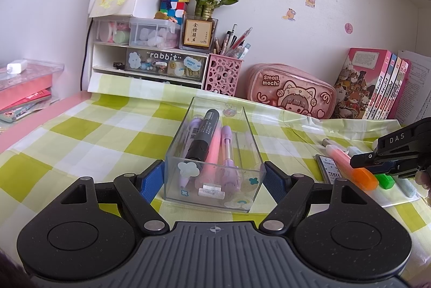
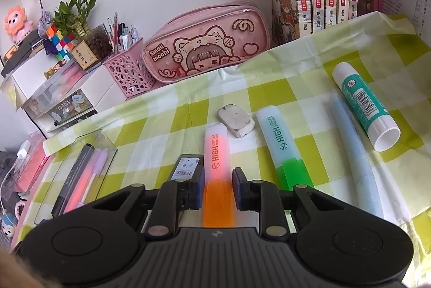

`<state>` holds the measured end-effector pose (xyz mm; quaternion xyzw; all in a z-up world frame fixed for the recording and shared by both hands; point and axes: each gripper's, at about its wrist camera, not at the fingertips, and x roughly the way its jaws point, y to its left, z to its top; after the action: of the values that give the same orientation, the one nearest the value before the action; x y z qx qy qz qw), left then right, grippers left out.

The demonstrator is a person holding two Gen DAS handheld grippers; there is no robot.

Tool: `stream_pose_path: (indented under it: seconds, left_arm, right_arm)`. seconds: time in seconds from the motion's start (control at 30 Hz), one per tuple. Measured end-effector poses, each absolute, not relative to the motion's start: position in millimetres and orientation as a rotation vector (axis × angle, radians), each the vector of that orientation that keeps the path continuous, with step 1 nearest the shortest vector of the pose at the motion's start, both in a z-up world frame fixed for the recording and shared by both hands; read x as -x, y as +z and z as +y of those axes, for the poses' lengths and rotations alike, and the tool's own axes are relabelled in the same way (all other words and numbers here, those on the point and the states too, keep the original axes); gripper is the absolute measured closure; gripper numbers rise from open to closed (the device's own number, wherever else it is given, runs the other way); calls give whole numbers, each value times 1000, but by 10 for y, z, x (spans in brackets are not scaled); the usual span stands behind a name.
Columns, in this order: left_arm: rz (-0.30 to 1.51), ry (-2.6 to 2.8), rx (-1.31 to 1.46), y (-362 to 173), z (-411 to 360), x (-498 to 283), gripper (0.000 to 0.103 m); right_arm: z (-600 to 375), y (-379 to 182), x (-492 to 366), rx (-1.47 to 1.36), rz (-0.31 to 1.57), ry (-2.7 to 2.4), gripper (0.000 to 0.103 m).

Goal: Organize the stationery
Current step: 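Return the right gripper to the orange highlighter and grasp it, then carry the orange highlighter into the clear tray and release it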

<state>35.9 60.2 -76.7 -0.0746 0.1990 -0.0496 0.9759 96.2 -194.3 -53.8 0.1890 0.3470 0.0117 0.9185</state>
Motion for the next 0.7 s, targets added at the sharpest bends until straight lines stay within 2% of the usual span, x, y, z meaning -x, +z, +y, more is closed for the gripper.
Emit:
stream_pose_path:
  seconds: [0.67, 0.7]
  left_arm:
    - [403, -102, 154, -759, 637, -367, 27]
    - [404, -102, 156, -760, 635, -368, 27]
  right_arm:
    - [-1859, -395, -905, -470, 692, 99, 86]
    - [-1862, -390, -903, -475, 690, 103, 95]
